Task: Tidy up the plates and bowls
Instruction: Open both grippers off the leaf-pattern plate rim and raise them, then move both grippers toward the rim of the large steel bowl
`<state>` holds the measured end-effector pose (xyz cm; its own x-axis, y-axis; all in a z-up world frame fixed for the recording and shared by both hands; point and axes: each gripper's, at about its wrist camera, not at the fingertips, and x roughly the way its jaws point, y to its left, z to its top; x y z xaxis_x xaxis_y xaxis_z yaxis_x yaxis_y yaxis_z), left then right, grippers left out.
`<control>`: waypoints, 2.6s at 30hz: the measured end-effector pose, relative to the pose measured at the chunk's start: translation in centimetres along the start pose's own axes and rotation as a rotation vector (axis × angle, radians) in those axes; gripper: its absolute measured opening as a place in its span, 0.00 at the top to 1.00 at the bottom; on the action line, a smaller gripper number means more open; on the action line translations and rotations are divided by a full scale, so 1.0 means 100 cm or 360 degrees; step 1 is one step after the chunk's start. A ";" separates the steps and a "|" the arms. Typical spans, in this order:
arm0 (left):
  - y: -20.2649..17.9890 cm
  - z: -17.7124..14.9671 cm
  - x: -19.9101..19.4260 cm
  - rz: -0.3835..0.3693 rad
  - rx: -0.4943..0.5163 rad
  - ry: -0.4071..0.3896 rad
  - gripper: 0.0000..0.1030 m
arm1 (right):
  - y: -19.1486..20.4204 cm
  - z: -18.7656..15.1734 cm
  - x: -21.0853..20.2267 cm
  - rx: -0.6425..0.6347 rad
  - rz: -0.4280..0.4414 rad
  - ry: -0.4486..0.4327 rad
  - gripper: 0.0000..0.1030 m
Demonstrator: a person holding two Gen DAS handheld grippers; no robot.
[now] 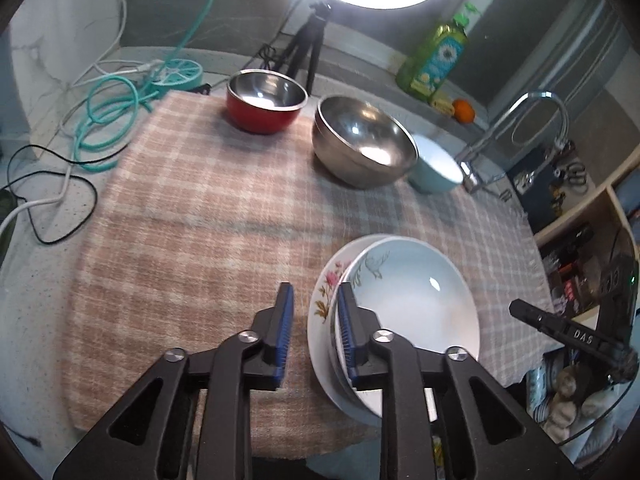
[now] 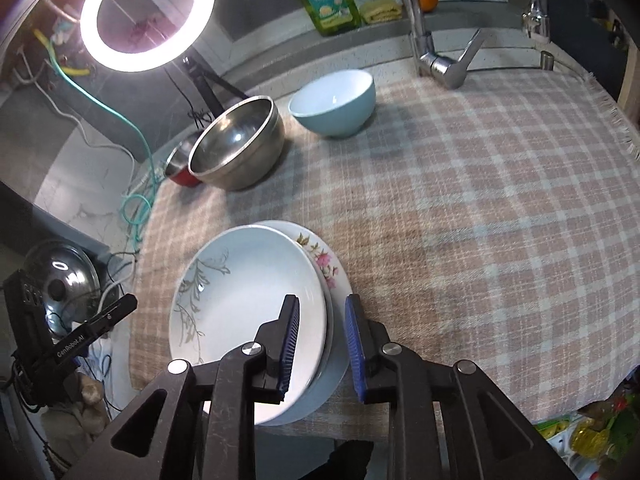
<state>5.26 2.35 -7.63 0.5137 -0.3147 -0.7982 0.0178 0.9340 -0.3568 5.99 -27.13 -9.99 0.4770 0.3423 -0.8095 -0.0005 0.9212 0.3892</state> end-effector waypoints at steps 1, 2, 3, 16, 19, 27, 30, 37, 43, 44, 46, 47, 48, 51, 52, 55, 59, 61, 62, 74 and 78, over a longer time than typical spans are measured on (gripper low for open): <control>0.001 0.002 -0.003 -0.0006 0.0000 -0.0013 0.75 | 0.001 0.001 -0.004 -0.0013 -0.0010 -0.0026 0.79; 0.003 0.004 -0.006 -0.0010 0.0003 -0.0023 0.75 | 0.002 0.003 -0.008 -0.0026 -0.0020 -0.0052 0.79; 0.004 0.008 -0.009 -0.0016 0.0005 -0.0034 0.75 | 0.003 0.005 -0.013 -0.0035 -0.0034 -0.0089 0.78; 0.033 0.042 0.000 -0.0059 0.0007 -0.0052 0.75 | 0.014 0.038 -0.028 0.0038 -0.0006 -0.0331 0.64; 0.030 0.047 0.000 -0.0045 0.0021 -0.0080 0.75 | 0.017 0.046 -0.027 -0.0016 -0.0052 -0.0346 0.64; 0.027 0.054 0.000 0.0047 -0.0068 -0.0144 0.75 | 0.020 0.090 -0.010 -0.0167 0.0002 -0.0248 0.64; 0.023 0.055 -0.003 0.0099 -0.0134 -0.0184 0.75 | 0.022 0.113 -0.002 -0.0283 0.0061 -0.0208 0.64; -0.004 0.057 0.002 0.0188 -0.0245 -0.0225 0.75 | 0.030 0.160 0.018 -0.0549 0.0138 -0.0121 0.64; -0.032 0.066 0.014 0.0232 -0.0272 -0.0239 0.75 | 0.037 0.191 0.049 -0.0732 0.0197 -0.0015 0.64; -0.036 0.068 0.017 0.0229 -0.0273 -0.0237 0.75 | 0.037 0.195 0.053 -0.0736 0.0211 0.0005 0.64; -0.042 0.074 0.025 0.0217 -0.0292 -0.0223 0.74 | 0.039 0.204 0.063 -0.0740 0.0231 0.0042 0.64; -0.043 0.077 0.030 0.0208 -0.0313 -0.0213 0.73 | 0.040 0.210 0.069 -0.0741 0.0243 0.0062 0.64; -0.044 0.080 0.033 0.0204 -0.0326 -0.0205 0.73 | 0.042 0.215 0.074 -0.0743 0.0254 0.0082 0.64; -0.044 0.089 0.046 0.0211 -0.0352 -0.0177 0.73 | 0.050 0.228 0.089 -0.0756 0.0269 0.0141 0.64; -0.043 0.091 0.050 0.0216 -0.0358 -0.0169 0.73 | 0.054 0.231 0.096 -0.0775 0.0270 0.0165 0.64; -0.040 0.097 0.061 0.0211 -0.0395 -0.0136 0.73 | 0.062 0.236 0.112 -0.0804 0.0240 0.0206 0.64; -0.034 0.103 0.075 0.0206 -0.0421 -0.0102 0.73 | 0.066 0.241 0.137 -0.0761 0.0251 0.0298 0.64; -0.030 0.106 0.081 0.0198 -0.0437 -0.0081 0.73 | 0.068 0.242 0.146 -0.0748 0.0240 0.0320 0.64; -0.028 0.107 0.083 0.0191 -0.0448 -0.0074 0.73 | 0.069 0.243 0.151 -0.0738 0.0233 0.0330 0.64; -0.016 0.123 0.104 0.0095 -0.0503 -0.0017 0.73 | 0.069 0.248 0.183 -0.0663 0.0196 0.0431 0.69; -0.016 0.125 0.109 0.0090 -0.0489 0.0001 0.73 | 0.069 0.248 0.186 -0.0658 0.0198 0.0451 0.76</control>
<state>21.58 -0.45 -9.72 0.5062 -0.2639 -0.8211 -0.2707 0.8553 -0.4418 36.59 -18.97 -11.43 0.1944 0.4380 -0.8777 -0.4171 0.8467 0.3302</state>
